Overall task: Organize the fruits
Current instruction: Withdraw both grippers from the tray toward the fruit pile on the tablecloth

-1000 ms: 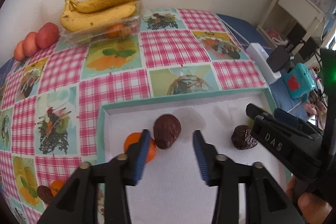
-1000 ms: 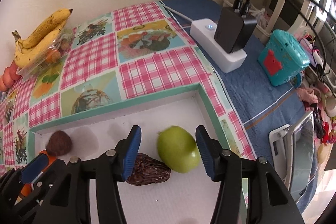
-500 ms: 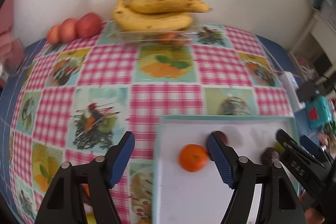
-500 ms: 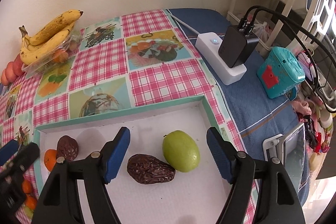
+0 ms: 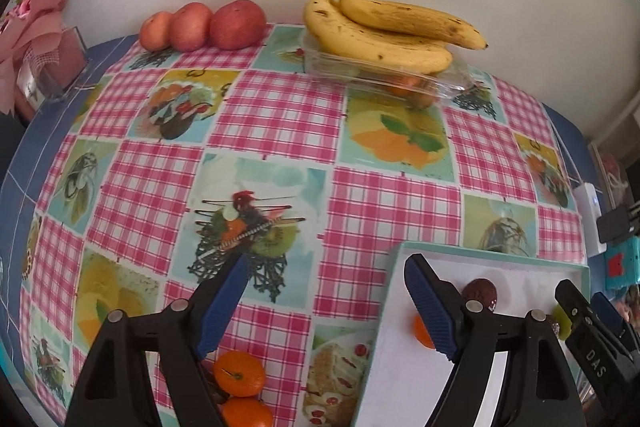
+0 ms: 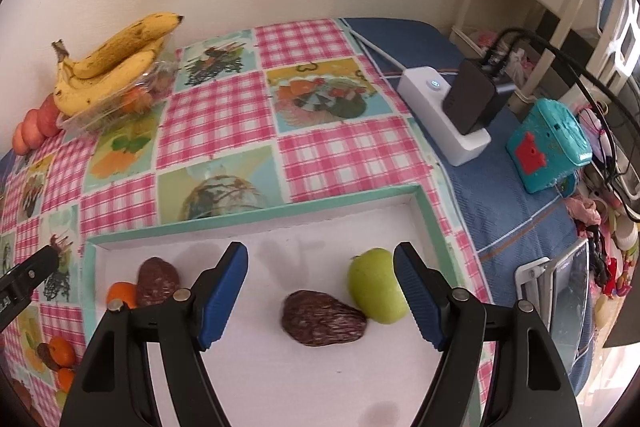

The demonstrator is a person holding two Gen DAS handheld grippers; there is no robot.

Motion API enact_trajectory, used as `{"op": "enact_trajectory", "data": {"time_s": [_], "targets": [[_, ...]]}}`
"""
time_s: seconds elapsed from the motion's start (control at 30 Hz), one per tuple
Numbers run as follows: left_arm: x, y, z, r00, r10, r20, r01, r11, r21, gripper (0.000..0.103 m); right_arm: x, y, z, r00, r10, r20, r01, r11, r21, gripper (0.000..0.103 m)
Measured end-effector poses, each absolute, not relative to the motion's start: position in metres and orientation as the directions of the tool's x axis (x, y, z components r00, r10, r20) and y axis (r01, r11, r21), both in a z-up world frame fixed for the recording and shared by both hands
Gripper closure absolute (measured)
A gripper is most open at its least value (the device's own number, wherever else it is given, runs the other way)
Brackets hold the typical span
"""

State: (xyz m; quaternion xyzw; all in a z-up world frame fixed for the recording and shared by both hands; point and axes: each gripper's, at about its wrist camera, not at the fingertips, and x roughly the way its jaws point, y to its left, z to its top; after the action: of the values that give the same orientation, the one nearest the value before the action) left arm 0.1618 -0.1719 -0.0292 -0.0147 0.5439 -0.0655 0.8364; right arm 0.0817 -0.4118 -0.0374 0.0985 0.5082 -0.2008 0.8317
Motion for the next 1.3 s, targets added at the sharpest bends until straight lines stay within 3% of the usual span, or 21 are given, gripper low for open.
{"op": "enact_trajectory", "data": {"time_s": [0.4,0.47,0.5,0.53,0.6,0.63,0.7,1.3], "targets": [[0.167,-0.161,-0.03,0.395,-0.128,-0.91,0.075,0.991,-0.107,0.02,0.094,-0.378,-0.03,0.418,-0.21,-0.884,0.364,0.93,-0.049,0.027],[0.168,-0.161,-0.03,0.396,-0.125,-0.91,0.075,0.992,-0.103,0.015,0.095,-0.376,-0.03,0.419,-0.211,-0.883,0.36,0.932,-0.052,0.027],[0.167,-0.161,-0.03,0.398,-0.12,-0.909,0.077,0.992,-0.098,0.004,0.095,-0.375,-0.029,0.42,-0.212,-0.883,0.359,0.932,-0.054,0.027],[0.168,-0.161,-0.03,0.404,-0.107,-0.908,0.075,0.994,-0.084,0.0,0.095,-0.375,-0.029,0.42,-0.214,-0.882,0.359,0.932,-0.055,0.027],[0.168,-0.16,-0.03,0.417,-0.088,-0.905,0.069,0.995,-0.065,0.0,0.095,-0.376,-0.03,0.416,-0.217,-0.883,0.365,0.929,-0.057,0.022],[0.168,-0.159,-0.03,0.42,-0.081,-0.904,0.066,0.996,-0.059,0.0,0.095,-0.377,-0.031,0.414,-0.219,-0.884,0.369,0.928,-0.057,0.011],[0.169,-0.157,-0.03,0.419,-0.076,-0.905,0.061,0.997,-0.056,0.0,0.095,-0.378,-0.033,0.403,-0.225,-0.887,0.373,0.926,-0.065,0.002],[0.156,-0.141,-0.016,0.388,-0.082,-0.918,0.096,0.994,-0.048,0.0,0.094,-0.359,-0.04,0.375,-0.184,-0.909,0.389,0.921,-0.026,0.002]]}}
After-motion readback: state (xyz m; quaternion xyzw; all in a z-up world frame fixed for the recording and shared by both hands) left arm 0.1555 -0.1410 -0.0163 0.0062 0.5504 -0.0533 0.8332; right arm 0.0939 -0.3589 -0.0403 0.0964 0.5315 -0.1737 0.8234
